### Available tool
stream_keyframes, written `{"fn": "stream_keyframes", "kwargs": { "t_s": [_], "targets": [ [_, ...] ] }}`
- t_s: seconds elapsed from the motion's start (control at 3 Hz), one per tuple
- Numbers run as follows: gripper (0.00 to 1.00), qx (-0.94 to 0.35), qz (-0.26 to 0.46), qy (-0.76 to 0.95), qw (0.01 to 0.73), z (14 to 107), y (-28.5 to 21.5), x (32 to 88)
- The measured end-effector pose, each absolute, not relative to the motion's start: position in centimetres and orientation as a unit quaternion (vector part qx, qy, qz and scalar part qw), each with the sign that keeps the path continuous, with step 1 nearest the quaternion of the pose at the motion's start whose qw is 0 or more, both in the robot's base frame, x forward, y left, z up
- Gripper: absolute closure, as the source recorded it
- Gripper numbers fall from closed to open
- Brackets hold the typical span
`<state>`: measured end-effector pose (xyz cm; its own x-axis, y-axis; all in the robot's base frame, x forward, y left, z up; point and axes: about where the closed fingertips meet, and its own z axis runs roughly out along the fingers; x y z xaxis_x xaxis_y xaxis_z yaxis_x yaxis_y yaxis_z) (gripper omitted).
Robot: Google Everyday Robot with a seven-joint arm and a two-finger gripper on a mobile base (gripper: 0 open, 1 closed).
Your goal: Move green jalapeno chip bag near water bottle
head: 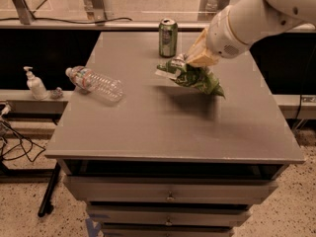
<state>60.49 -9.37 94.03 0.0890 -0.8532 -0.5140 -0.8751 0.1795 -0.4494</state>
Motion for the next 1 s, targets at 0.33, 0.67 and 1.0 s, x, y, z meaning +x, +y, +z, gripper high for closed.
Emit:
{"fn": "stream_keyframes", "kwargs": {
  "t_s": [0.33,0.67,1.0],
  "targets": [
    [1.0,-0.649,-0.006,0.658,0.382,93.6,-6.4,61.8],
    [1.0,-0.664,-0.001,0.631,0.402,93.2,-3.9,62.2],
    [1.0,-0.683,0.014,0.599,0.418,92.8,-2.1,61.0]
  ]
}}
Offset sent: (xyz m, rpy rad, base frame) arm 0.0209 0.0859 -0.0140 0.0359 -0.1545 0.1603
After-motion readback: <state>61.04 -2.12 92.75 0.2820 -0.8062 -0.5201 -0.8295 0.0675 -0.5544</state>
